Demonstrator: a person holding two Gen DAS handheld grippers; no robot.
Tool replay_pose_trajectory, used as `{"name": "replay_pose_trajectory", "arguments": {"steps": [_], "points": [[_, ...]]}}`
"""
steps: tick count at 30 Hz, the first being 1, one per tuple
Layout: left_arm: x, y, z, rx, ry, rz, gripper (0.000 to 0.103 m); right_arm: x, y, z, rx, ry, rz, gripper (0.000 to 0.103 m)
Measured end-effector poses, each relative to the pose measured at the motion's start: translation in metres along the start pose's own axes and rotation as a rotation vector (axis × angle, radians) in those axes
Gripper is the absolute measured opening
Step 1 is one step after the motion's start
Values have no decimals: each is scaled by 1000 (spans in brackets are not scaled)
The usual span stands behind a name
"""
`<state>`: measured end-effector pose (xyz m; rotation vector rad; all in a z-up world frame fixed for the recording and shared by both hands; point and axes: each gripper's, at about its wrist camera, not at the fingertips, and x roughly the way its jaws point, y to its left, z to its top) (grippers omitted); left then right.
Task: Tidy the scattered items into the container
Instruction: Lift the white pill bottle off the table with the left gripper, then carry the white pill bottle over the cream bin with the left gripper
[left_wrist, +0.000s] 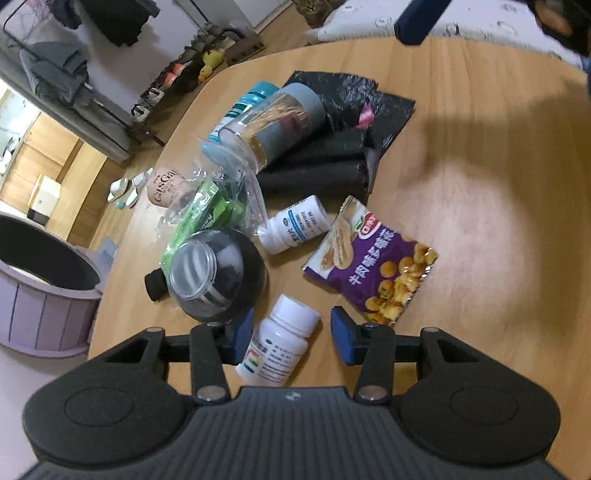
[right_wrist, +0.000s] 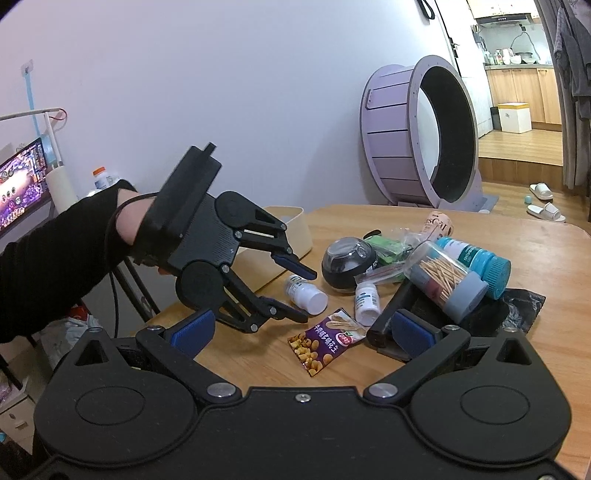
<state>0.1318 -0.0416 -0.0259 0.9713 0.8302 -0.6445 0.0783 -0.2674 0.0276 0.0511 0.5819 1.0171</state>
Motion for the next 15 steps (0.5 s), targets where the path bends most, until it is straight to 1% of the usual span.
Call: {"name": "replay_pose_trajectory", "arguments": {"steps": [1,4,7,9,10,11,12,14,15], "points": [[2,0,0,1,1,-8,39,0,0,0,0,-1,0,103],[4,1,0,3,-6,-9,38,0,0,0,2,-1,0,103],[0,5,-2,-53,-17,-23,37,0,0,0,0,0,2,103],[-5,6,-4,-96,-33,2,36,-1,1,0,-2,-1,4,103],[-9,7,-7,-132,-48,16,34,-1,1,0,-1,-2,4,103],[-15,9,-9,-178,-74,26,28,-1,1,0,0,-3,5,103],[-21,11,-12,-230,-105,38,28,-1,1,1,0,-5,7,103],[-38,14,-22,-348,-198,61,28,0,1,1,0,-6,10,103],[-45,15,-27,-404,-230,53,28,0,1,1,0,-7,11,103]]}}
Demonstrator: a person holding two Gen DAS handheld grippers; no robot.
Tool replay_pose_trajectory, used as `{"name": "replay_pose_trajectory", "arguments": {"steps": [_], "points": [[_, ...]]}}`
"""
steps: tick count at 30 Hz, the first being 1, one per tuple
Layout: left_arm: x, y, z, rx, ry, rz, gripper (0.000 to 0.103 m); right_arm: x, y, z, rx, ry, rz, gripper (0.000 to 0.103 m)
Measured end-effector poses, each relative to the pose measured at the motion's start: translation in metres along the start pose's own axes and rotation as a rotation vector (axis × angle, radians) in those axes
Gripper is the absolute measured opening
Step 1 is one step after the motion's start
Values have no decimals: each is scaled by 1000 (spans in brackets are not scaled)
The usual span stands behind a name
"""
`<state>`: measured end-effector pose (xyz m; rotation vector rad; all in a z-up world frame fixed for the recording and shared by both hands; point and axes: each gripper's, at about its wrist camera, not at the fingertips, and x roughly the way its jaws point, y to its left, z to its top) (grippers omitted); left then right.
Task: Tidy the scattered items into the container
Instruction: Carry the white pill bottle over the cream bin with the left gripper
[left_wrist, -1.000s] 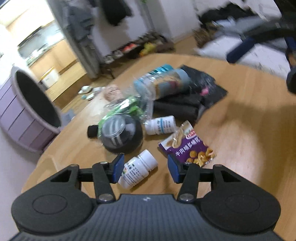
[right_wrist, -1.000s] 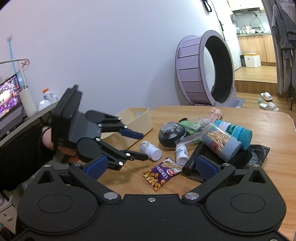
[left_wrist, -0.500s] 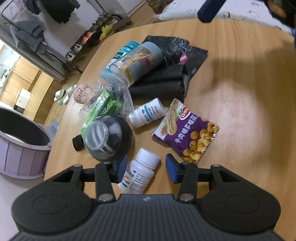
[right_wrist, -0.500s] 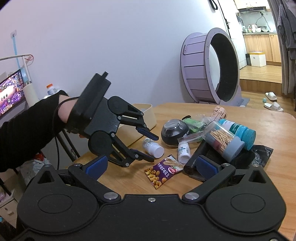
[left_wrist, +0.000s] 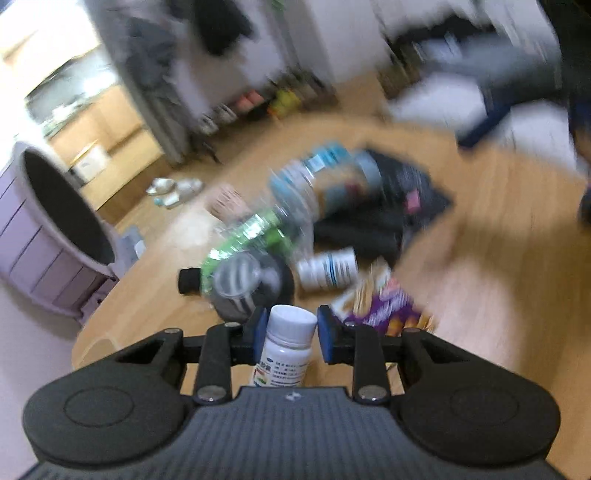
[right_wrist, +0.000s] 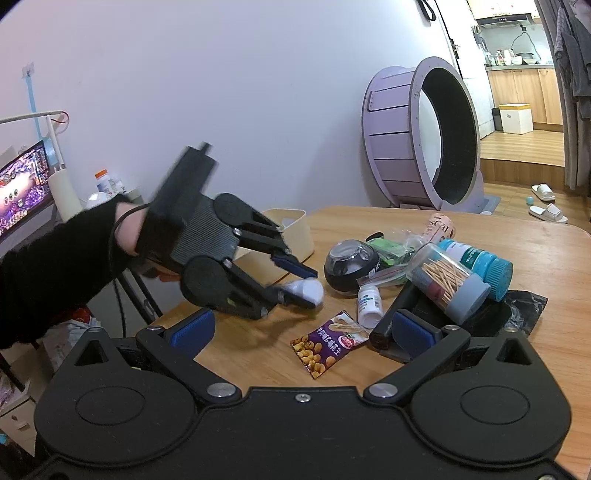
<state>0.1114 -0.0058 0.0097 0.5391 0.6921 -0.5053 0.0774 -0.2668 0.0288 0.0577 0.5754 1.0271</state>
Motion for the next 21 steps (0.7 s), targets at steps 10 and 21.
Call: {"name": "replay_pose_trajectory", "arguments": {"steps": [10,21], "points": [[-66,30,-43,-475,-266,100,28,-1,6,2,5,-29,23,103],[-63,115,-66,-700,-276,346,29,8,12,10,28,-110,33,103]]}}
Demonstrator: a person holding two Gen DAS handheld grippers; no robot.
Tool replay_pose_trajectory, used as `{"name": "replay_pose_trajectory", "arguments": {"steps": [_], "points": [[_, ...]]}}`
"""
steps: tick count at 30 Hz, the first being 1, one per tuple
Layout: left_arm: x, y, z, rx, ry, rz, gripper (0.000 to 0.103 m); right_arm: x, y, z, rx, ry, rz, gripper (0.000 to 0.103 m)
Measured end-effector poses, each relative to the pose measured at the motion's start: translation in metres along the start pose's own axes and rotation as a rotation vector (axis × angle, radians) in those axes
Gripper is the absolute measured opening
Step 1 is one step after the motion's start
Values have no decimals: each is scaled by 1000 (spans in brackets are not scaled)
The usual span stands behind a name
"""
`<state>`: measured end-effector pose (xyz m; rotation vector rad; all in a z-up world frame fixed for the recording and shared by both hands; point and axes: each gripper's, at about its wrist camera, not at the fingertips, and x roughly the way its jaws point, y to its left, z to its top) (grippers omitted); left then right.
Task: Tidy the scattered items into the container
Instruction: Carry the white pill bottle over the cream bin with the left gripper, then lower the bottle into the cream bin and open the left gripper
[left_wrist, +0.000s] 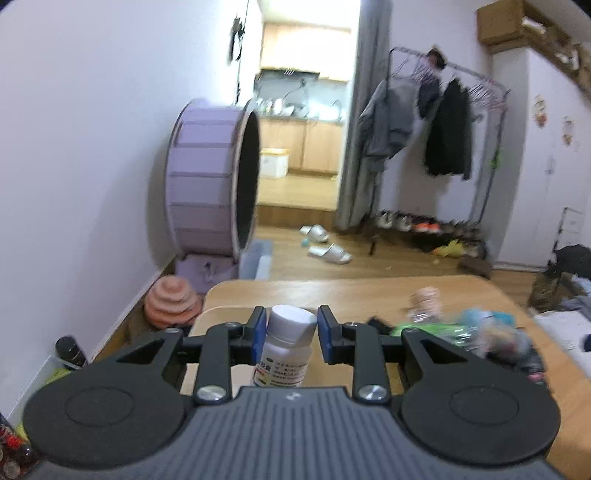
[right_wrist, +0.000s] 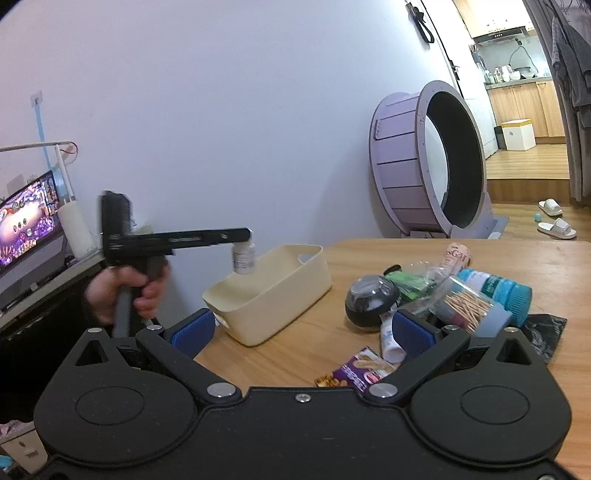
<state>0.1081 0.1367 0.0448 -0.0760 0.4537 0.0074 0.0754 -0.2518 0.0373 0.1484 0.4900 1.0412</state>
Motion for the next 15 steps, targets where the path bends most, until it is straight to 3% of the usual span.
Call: {"name": "replay_pose_trajectory", "arguments": {"steps": [5,10,15], "points": [[27,14,14,-16,30,-6,29,9,0,-3,-6,27,-4,103],[46,28,18,2,67,55,32,18,-3,-6,-1,54,-16,103],[46,37,16,13,87,69,32,20,-5,-7,3,65,-20,103]]}}
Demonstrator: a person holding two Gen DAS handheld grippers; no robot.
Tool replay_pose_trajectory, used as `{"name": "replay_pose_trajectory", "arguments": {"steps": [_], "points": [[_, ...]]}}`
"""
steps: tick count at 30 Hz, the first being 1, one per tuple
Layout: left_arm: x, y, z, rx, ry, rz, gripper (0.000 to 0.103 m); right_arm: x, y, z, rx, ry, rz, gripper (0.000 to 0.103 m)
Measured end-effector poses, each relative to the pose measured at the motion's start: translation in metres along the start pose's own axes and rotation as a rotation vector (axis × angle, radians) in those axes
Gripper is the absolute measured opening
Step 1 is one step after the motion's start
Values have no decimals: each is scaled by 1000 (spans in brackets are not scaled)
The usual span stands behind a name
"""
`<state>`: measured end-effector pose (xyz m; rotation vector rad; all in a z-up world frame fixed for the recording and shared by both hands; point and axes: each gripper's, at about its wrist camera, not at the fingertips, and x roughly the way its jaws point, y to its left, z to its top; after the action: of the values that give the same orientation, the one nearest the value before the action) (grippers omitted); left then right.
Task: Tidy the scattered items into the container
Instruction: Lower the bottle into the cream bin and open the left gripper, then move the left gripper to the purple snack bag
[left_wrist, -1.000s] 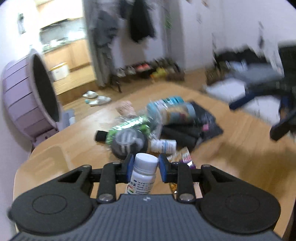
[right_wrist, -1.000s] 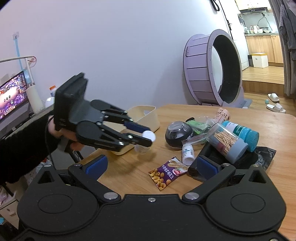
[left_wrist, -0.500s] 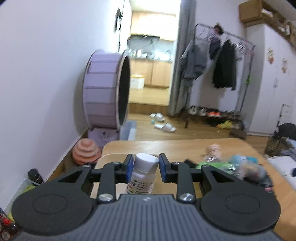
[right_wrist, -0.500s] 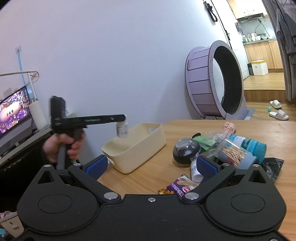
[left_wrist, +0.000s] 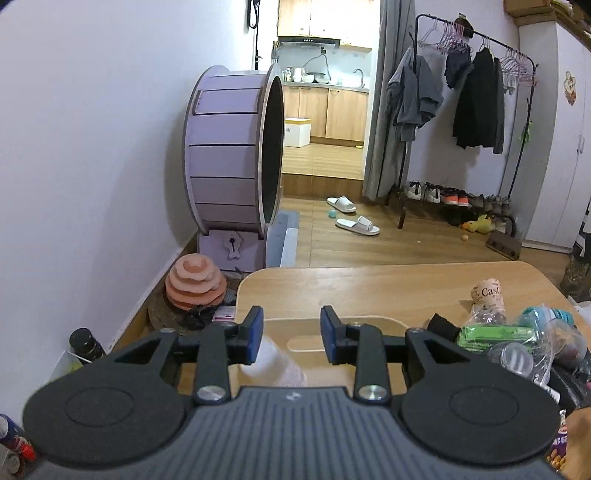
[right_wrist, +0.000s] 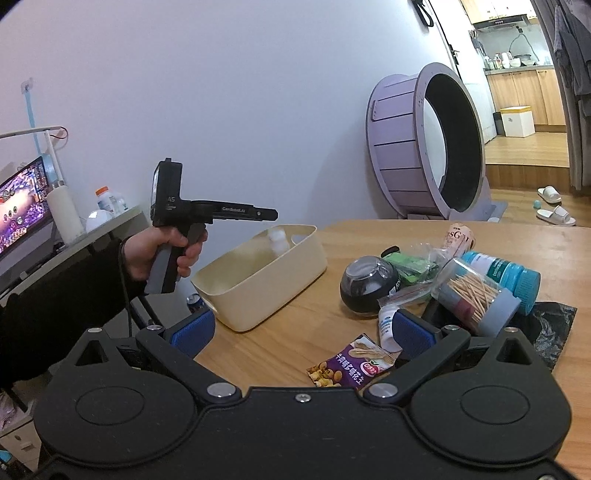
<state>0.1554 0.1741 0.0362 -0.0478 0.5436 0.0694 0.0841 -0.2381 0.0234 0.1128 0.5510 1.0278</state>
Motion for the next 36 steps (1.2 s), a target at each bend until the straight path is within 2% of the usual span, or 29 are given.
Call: {"name": "replay_pose_trajectory", "arguments": {"steps": [4,8,13,16,19,22,25,29,36], "points": [[-14,-1,-3,-4,-8,-22,33,1,1,0,0,4,-1,103],[-38,-19,-7,14,-28,-73,34,0,1,0,1,-4,-1,103],[-66,-59,-24,18,-67,-189,55,-7,-2,2,9,-21,-13,103],[-71,-89,-38,39,-75,-247,64,-13,-4,2,17,-34,-17,103],[-69,-115,-50,48,-64,-290,68,-20,-6,3,20,-50,-26,103],[-61,-133,-59,66,-27,-312,68,-27,-10,4,28,-69,-33,103],[-56,-143,-74,83,43,-355,68,-35,-14,5,35,-85,-42,103],[-51,-159,-96,111,104,-360,68,-41,-20,7,48,-101,-48,103],[-41,-191,-117,140,141,-327,69,-41,-20,7,45,-96,-31,103]]}}
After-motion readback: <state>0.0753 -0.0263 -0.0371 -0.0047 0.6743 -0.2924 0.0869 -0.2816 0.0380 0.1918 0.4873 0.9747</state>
